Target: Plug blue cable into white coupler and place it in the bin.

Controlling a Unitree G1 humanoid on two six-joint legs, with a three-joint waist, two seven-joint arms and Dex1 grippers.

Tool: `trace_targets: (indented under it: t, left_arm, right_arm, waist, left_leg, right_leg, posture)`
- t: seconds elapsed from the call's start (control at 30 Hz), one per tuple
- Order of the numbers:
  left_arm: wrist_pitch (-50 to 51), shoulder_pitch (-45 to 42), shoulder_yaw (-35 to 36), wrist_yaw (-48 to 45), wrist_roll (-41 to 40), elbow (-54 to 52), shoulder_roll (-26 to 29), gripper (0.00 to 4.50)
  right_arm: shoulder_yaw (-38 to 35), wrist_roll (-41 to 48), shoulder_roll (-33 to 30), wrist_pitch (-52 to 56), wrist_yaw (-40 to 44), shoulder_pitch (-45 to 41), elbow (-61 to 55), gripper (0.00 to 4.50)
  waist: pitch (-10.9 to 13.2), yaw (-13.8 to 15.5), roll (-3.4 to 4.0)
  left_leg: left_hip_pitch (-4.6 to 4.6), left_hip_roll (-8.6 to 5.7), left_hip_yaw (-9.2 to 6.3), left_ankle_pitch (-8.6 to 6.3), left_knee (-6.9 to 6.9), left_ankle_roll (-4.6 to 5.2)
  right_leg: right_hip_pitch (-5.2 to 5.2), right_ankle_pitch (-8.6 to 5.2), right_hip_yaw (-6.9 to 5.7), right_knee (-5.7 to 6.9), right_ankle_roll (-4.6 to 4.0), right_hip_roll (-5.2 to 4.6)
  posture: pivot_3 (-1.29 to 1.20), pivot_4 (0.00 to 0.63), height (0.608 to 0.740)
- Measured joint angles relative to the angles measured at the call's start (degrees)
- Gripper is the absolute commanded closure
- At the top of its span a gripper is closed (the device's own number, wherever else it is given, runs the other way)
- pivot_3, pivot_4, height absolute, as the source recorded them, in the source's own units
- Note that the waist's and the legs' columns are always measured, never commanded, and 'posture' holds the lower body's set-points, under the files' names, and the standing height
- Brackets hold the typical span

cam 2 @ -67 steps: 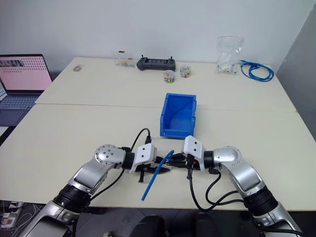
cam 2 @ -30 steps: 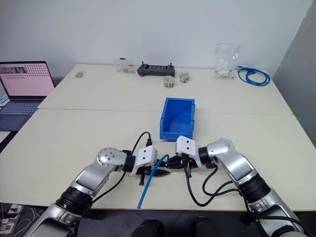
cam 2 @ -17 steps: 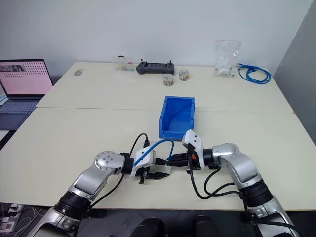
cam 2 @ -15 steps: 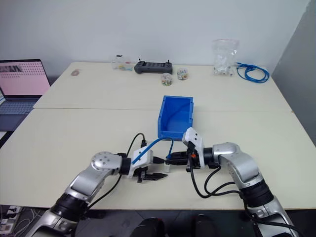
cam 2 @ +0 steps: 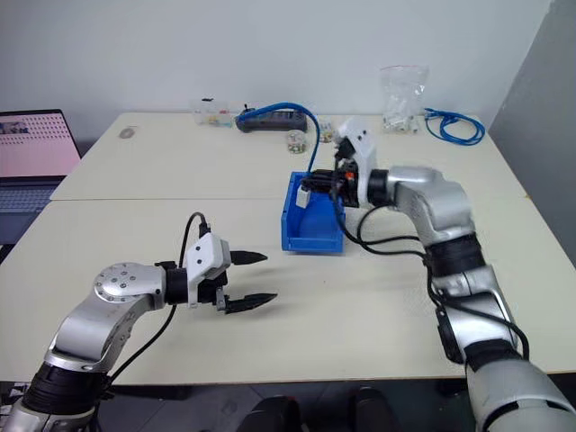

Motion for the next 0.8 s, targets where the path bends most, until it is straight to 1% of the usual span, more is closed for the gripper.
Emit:
trace_targets:
  t: [0.03,0.13,0.23,0.33,0.43,0.47,0.5,0.6,0.7,0.77,0.8]
  left_arm:
    - [-0.3,-0.1,0.0,0.0,0.1,0.1,0.0,0.28]
    - [-1.4,-0.6,-0.1,-0.2,0.3,0.5,0.1,0.28]
    - [-2.3,-1.6,-0.4,-0.2,0.3,0.8,-0.1,0.28]
    - [-2.3,-2.6,-0.7,0.5,0.3,1.0,-0.7,0.28]
    - [-1.8,-3.1,-0.7,1.5,0.3,1.9,-1.3,0.28]
    - [-1.4,-3.3,-0.6,2.1,0.2,2.2,-1.7,0.28]
    - [-1.0,-3.5,-0.5,2.7,0.1,2.4,-1.9,0.28]
    - [-0.7,-3.8,0.2,4.2,0.1,3.3,-1.9,0.28]
    - [-0.5,-4.4,2.8,6.1,-0.3,4.7,-2.0,0.28]
    - [0.2,-4.5,4.2,7.9,-0.2,5.3,-1.7,0.28]
    - [0.2,-4.1,5.4,8.7,-0.1,5.5,-1.4,0.28]
  right_arm:
    - [1.6,-2.2,0.7,-2.5,0.5,-2.1,5.0,3.5]
    - [5.0,-8.2,3.0,-9.8,1.9,-7.2,19.0,2.66]
    - [7.2,-13.2,5.0,-16.3,3.3,-11.1,29.5,1.97]
    - [6.9,-15.0,5.6,-20.0,4.1,-12.9,33.8,1.14]
    - [5.6,-15.2,5.4,-20.9,5.4,-13.5,34.1,0.4]
    - [4.9,-15.1,4.7,-20.6,6.5,-13.2,32.8,0.17]
    - [4.1,-14.7,3.9,-20.3,7.3,-12.9,31.0,0.08]
    - [1.9,-13.5,0.8,-18.4,9.0,-10.7,22.6,0.08]
    - [-1.4,-9.8,-3.1,-13.1,10.0,-2.2,6.0,0.08]
    - [-4.2,-6.2,-6.2,-7.9,9.7,7.5,-8.8,0.08]
    - [-5.7,-4.4,-7.1,-5.7,9.5,11.4,-14.0,0.08]
  waist:
    - [0.0,0.0,0.0]
    - [0.0,0.0,0.0]
    - [0.0,0.1,0.0]
    - [0.0,0.1,0.0]
    - [0.0,0.1,0.01]
    - [0.0,0.1,0.02]
    - [0.0,0.1,0.03]
    - [0.0,0.1,0.01]
    - [0.0,0.4,0.0]
    - [0.0,0.6,0.0]
    - [0.0,0.6,0.0]
  left_leg:
    - [-0.01,0.0,0.02,0.0,0.01,0.0]
    - [-0.15,-0.02,0.1,0.01,0.01,-0.01]
    - [-0.7,-0.03,0.12,0.14,0.09,-0.24]
    - [-0.84,-0.03,0.11,0.16,0.09,-0.28]
    - [-0.86,-0.02,0.1,0.16,0.08,-0.28]
    - [-0.88,-0.03,0.09,0.15,0.09,-0.27]
    - [-0.91,-0.03,0.07,0.15,0.1,-0.27]
    - [-0.9,-0.03,0.02,0.14,0.1,-0.25]
    - [-0.93,-0.03,-0.06,0.12,0.13,-0.22]
    - [-0.97,-0.03,-0.1,0.07,0.13,-0.12]
    - [-0.97,-0.03,-0.09,0.06,0.16,-0.11]
  right_leg:
    - [0.0,0.0,0.02,0.01,0.0,0.0]
    - [-0.17,0.0,0.08,0.0,-0.01,-0.02]
    - [-0.66,0.03,0.1,0.05,-0.02,-0.04]
    - [-0.78,0.03,0.11,0.02,-0.02,-0.07]
    - [-0.81,0.03,0.1,0.03,-0.02,-0.07]
    - [-0.82,0.03,0.1,0.04,-0.02,-0.07]
    - [-0.85,0.03,0.08,0.05,-0.03,-0.07]
    - [-0.84,0.03,0.04,0.08,-0.03,-0.07]
    - [-0.8,0.03,-0.02,0.08,-0.02,-0.08]
    - [-0.79,0.03,-0.04,0.05,-0.02,-0.09]
    - [-0.79,0.03,-0.03,0.05,-0.02,-0.1]
  posture:
    - [0.0,0.15,0.74]
    - [0.0,0.15,0.74]
    - [0.0,0.15,0.74]
    - [0.0,0.15,0.74]
    - [0.0,0.15,0.74]
    - [0.0,0.15,0.74]
    - [0.0,0.15,0.74]
    - [0.0,0.15,0.74]
    - [0.0,0.15,0.74]
    - [0.0,0.15,0.74]
    - [0.0,0.15,0.74]
